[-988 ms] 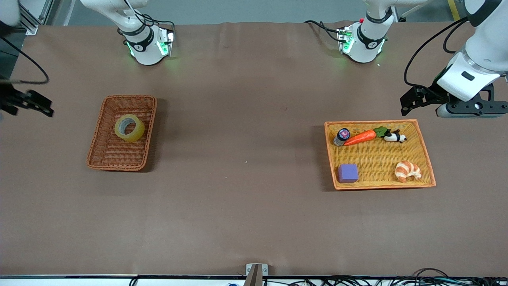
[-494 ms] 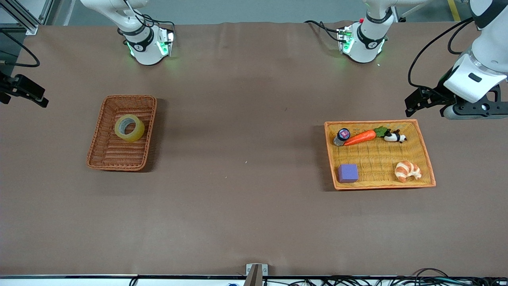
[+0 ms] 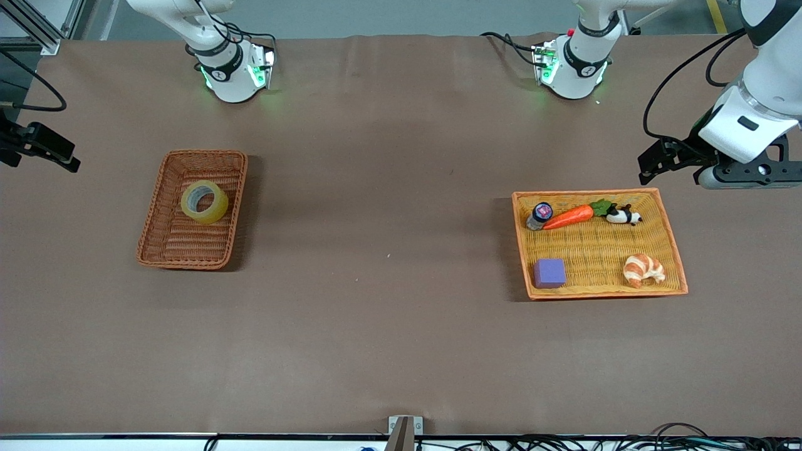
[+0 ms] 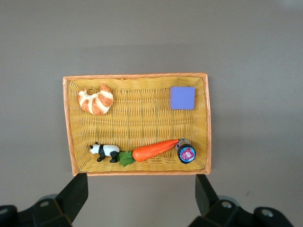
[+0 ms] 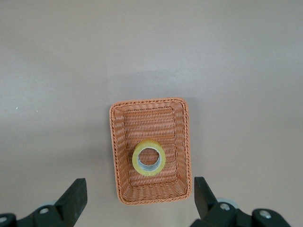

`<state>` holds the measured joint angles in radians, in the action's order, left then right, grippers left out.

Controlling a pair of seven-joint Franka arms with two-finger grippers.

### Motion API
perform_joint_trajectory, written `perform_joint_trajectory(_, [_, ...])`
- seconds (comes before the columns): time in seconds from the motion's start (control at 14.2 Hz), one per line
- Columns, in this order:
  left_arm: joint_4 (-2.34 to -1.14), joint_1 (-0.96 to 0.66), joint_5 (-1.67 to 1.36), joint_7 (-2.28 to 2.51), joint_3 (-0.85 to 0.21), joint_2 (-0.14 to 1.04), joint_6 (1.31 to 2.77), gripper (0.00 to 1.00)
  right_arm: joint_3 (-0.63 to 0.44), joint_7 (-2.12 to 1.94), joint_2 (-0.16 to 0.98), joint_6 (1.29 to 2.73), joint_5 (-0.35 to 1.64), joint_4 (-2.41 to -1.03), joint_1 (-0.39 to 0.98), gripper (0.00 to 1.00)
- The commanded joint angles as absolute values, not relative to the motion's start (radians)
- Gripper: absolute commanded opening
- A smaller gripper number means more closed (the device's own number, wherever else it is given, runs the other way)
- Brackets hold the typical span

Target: Move tape to another basket

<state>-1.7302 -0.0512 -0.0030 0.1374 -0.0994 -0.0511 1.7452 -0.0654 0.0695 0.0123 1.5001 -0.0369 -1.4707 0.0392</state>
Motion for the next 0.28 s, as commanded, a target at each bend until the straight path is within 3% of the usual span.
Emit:
perform_joint_trajectory(0.0, [-1.71, -0.051, 0.0, 0.124, -0.104, -0.041, 1.735, 1.0, -0.057, 0.06, 0.02, 1.52, -0.014, -1.476, 0.023, 1.0])
perform_joint_trajectory(0.21, [-1.712, -0.055, 0.002, 0.12, -0.104, -0.04, 1.718, 1.0, -0.06, 0.023, 0.017, 1.555, -0.008, -1.505, 0.025, 1.0])
